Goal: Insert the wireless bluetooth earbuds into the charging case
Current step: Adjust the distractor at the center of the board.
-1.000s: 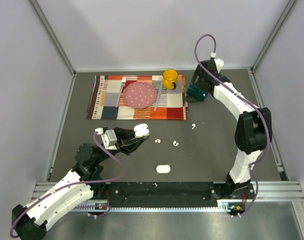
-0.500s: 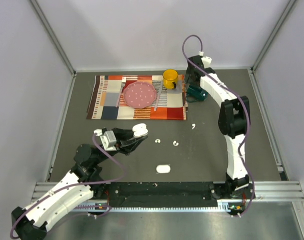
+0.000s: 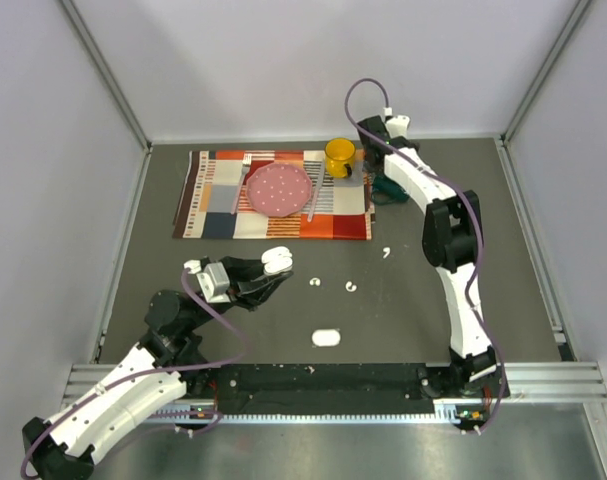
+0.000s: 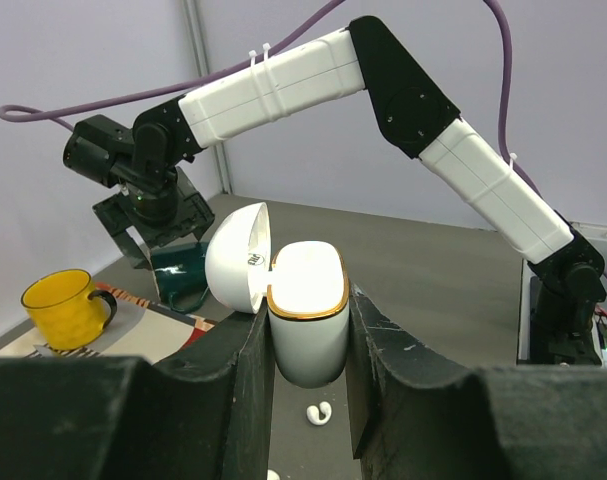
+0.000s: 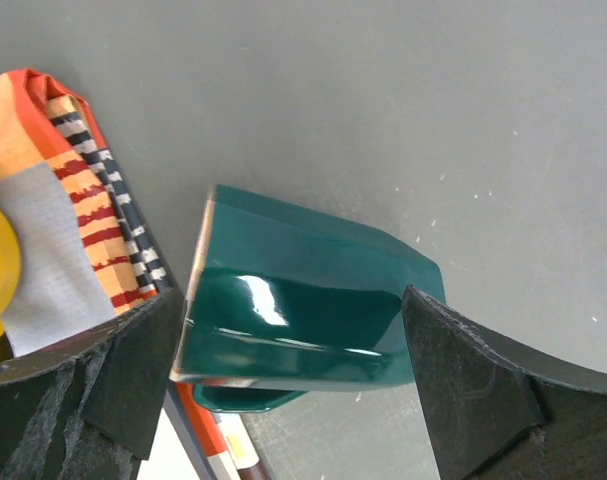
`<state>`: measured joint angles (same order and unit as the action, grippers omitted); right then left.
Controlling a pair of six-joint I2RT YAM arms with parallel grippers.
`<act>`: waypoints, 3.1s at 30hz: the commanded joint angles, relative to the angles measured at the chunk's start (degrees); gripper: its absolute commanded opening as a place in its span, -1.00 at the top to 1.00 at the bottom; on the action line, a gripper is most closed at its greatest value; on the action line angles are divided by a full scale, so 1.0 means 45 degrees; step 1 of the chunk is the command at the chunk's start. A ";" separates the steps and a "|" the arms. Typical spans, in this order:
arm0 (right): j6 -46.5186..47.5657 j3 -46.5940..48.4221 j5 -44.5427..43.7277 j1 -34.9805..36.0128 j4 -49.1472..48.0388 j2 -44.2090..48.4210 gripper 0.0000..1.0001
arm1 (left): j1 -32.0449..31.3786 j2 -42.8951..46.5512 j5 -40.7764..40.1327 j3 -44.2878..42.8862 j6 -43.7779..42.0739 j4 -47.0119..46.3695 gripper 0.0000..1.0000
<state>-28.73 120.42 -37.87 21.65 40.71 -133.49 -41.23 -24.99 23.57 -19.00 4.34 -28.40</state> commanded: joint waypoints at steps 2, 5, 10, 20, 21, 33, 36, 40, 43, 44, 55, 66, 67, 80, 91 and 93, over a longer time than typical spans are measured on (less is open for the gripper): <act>-0.0411 -0.0548 -0.0901 0.0072 0.0700 0.0308 -0.77 | -0.0036 0.0163 -0.0063 -0.0406 -0.0085 -0.0446 1.00; -0.0938 -0.1192 -0.0395 -0.0162 0.0816 0.0697 -0.72 | -0.0036 0.0241 -0.0082 -0.0425 -0.0007 -0.0427 1.00; -0.1818 -0.2755 0.0152 -0.0513 0.0700 0.1480 -0.59 | -0.0036 0.0397 -0.0180 -0.0328 -0.0007 -0.0368 1.00; -0.2228 -0.5390 0.1401 -0.1353 -0.0353 0.3432 -0.58 | -0.0036 0.0203 -0.0082 -0.0367 0.0032 -0.0505 1.00; -0.2229 -0.5954 0.1597 -0.1567 -0.0548 0.3666 -0.58 | -0.0036 0.0164 -0.0063 -0.0386 0.0032 -0.0563 1.00; -0.2833 -0.7950 0.5519 -0.3539 -0.2636 0.5308 -0.63 | -0.0036 -0.0149 -0.0004 -0.0503 0.0051 -0.0720 1.00; -0.3146 -0.8887 0.6597 -0.4302 -0.3611 0.5717 -0.59 | -0.0036 -0.0188 0.0015 -0.0484 0.0071 -0.0758 1.00; -0.3303 -0.9787 0.7691 -0.4752 -0.4612 0.6032 -0.60 | -0.0036 -0.0421 0.0133 -0.0484 0.0129 -0.0895 1.00; -0.3264 -1.0178 0.8256 -0.4752 -0.5158 0.6149 -0.64 | -0.0036 -0.0520 0.0211 -0.0542 0.0169 -0.0954 1.00; -0.3225 -1.0352 0.8317 -0.5062 -0.5314 0.6226 -0.68 | -0.0056 -0.0520 0.0230 -0.0562 0.0169 -0.0954 1.00; -0.2872 -0.9925 0.8355 -0.5728 -0.5415 0.7497 -0.91 | -0.0036 -0.0383 0.0172 -0.0621 0.0110 -0.0739 1.00; -0.2542 -1.0566 0.9019 -0.6198 -0.4785 0.7632 -0.68 | -0.0036 -0.0539 0.0250 -0.0581 0.0188 -0.0856 1.00; -0.2541 -1.0955 0.9272 -0.6178 -0.4943 0.7807 -0.62 | -0.0017 -0.0559 0.0231 -0.0562 0.0188 -0.0876 1.00; -0.2053 -1.1566 1.0173 -0.5534 -0.5472 0.7732 -0.45 | -0.0056 -0.0872 0.0445 -0.0464 0.0442 -0.1364 1.00; -0.1760 -0.8773 1.0114 -0.5261 -0.4476 0.6149 -0.54 | -0.0036 -0.0501 0.0191 -0.0386 0.0306 -0.1032 1.00; -0.1585 -0.8423 1.0056 -0.5202 -0.4340 0.6052 -0.56 | -0.0056 -0.0520 0.0172 -0.0406 0.0286 -0.1071 1.00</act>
<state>-37.65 78.19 7.25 -3.11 20.01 -105.34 -41.30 -27.86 24.58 -19.51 5.82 -30.79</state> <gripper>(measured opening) 0.772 0.336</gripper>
